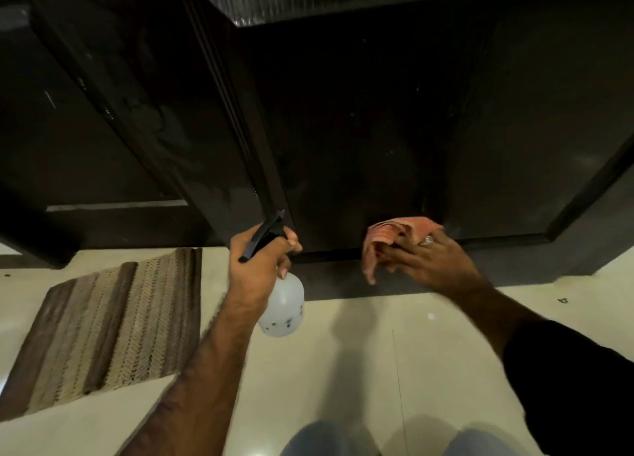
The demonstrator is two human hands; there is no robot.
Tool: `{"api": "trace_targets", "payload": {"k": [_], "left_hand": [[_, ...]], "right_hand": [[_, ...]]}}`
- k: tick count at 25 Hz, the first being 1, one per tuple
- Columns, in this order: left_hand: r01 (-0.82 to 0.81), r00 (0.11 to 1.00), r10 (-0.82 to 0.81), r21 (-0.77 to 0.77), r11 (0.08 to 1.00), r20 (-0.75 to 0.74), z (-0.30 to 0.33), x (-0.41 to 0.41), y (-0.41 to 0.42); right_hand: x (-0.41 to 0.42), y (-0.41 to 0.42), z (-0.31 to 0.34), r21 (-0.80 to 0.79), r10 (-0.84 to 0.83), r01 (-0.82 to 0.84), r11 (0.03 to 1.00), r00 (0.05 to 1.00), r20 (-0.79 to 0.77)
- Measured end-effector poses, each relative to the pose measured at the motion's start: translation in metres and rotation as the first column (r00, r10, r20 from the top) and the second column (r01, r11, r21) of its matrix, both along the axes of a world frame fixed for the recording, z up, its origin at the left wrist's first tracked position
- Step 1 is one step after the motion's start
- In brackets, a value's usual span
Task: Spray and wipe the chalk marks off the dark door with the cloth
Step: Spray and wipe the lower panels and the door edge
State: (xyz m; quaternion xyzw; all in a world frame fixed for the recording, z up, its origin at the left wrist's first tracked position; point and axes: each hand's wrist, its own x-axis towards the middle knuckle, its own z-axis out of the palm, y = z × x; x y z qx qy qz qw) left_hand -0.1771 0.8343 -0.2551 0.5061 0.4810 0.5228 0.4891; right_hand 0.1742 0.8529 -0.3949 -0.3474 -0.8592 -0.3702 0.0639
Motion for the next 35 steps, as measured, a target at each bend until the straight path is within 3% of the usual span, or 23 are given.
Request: {"api": "trace_targets", "payload": {"k": [2, 4, 5, 6, 7, 8, 10, 11, 12, 16, 17, 18, 19, 21, 22, 23, 25, 27, 30, 31, 35], "left_hand": [[0.019, 1.000, -0.018, -0.036, 0.999, 0.024, -0.009, 0.016, 0.001], [0.025, 0.999, -0.023, -0.051, 0.998, 0.029, -0.012, 0.037, 0.006], [0.042, 0.999, -0.041, -0.041, 0.998, 0.030, -0.011, 0.047, 0.009], [0.053, 0.998, -0.052, -0.024, 0.998, 0.029, -0.009, 0.054, 0.013], [0.055, 0.998, -0.055, -0.009, 0.998, 0.028, -0.009, 0.059, 0.016], [0.047, 0.998, -0.047, -0.002, 0.999, 0.030, -0.009, 0.060, 0.019], [0.026, 0.999, -0.025, -0.012, 1.000, 0.045, -0.012, 0.059, 0.021], [0.027, 0.999, -0.026, -0.024, 0.999, 0.046, -0.014, 0.060, 0.020], [0.042, 0.999, -0.041, -0.036, 0.998, 0.036, -0.016, 0.064, 0.017], [0.092, 0.996, -0.092, -0.072, 0.993, 0.010, -0.030, 0.083, 0.011], [0.106, 0.994, -0.105, -0.071, 0.992, 0.011, -0.031, 0.088, 0.011], [0.123, 0.992, -0.122, -0.067, 0.990, 0.012, -0.030, 0.092, 0.012], [0.130, 0.992, -0.130, -0.064, 0.989, 0.005, -0.029, 0.094, 0.012], [0.114, 0.993, -0.116, -0.064, 0.991, -0.023, -0.028, 0.095, 0.013], [0.102, 0.994, -0.104, -0.066, 0.993, -0.036, -0.028, 0.095, 0.014], [0.094, 0.995, -0.097, -0.064, 0.993, -0.039, -0.028, 0.093, 0.016], [0.107, 0.993, -0.110, -0.060, 0.992, -0.042, -0.027, 0.092, 0.019], [0.159, 0.984, -0.163, -0.065, 0.985, -0.068, -0.026, 0.099, 0.021], [0.360, 0.927, -0.366, -0.088, 0.929, -0.081, -0.017, 0.132, 0.014], [0.429, 0.895, -0.438, -0.111, 0.897, -0.079, -0.012, 0.146, 0.013], [0.553, 0.813, -0.578, -0.214, 0.805, -0.070, 0.035, 0.223, 0.020]], "right_hand": [[0.040, -0.009, 0.026, 0.043, -0.024, 0.027, 0.999, 0.998, -0.065], [0.025, 0.008, 0.070, 0.162, -0.137, 0.207, 0.965, 0.921, -0.364], [-0.005, 0.027, 0.086, 0.218, -0.106, 0.273, 0.937, 0.816, -0.568], [-0.041, 0.045, 0.099, 0.176, -0.093, 0.318, 0.932, 0.678, -0.729], [-0.071, 0.054, 0.105, 0.139, -0.105, 0.343, 0.929, 0.603, -0.791], [-0.092, 0.055, 0.094, 0.153, -0.088, 0.303, 0.941, 0.653, -0.753], [-0.081, 0.039, 0.035, 0.174, -0.006, 0.088, 0.981, 0.906, -0.424], [-0.050, 0.026, 0.003, 0.121, -0.005, 0.040, 0.992, 0.962, -0.272], [-0.006, 0.015, -0.023, 0.092, -0.024, 0.043, 0.995, 0.979, -0.204], [0.132, -0.033, -0.031, 0.090, -0.235, 0.292, 0.952, 0.888, -0.396], [0.140, -0.033, -0.028, 0.114, -0.326, 0.434, 0.894, 0.802, -0.500], [0.126, -0.024, -0.030, 0.025, -0.426, 0.581, 0.814, 0.625, -0.654], [0.090, -0.008, -0.030, -0.160, -0.457, 0.619, 0.769, 0.358, -0.814], [-0.014, 0.014, -0.026, -0.425, -0.482, 0.526, 0.736, -0.032, -0.875], [-0.065, 0.018, -0.024, -0.471, -0.420, 0.474, 0.744, -0.217, -0.881], [-0.112, 0.011, -0.027, -0.495, -0.393, 0.373, 0.785, -0.318, -0.863], [-0.154, -0.024, -0.029, -0.566, -0.507, 0.062, 0.822, -0.372, -0.778], [-0.118, -0.037, -0.021, -0.584, -0.550, -0.029, 0.811, -0.379, -0.744], [-0.034, -0.044, 0.017, -0.558, -0.484, -0.158, 0.815, -0.715, -0.505], [-0.009, -0.048, 0.039, -0.536, -0.478, -0.225, 0.814, -0.783, -0.398], [0.061, -0.082, 0.126, -0.483, -0.519, -0.391, 0.784, -0.839, -0.164]]}}
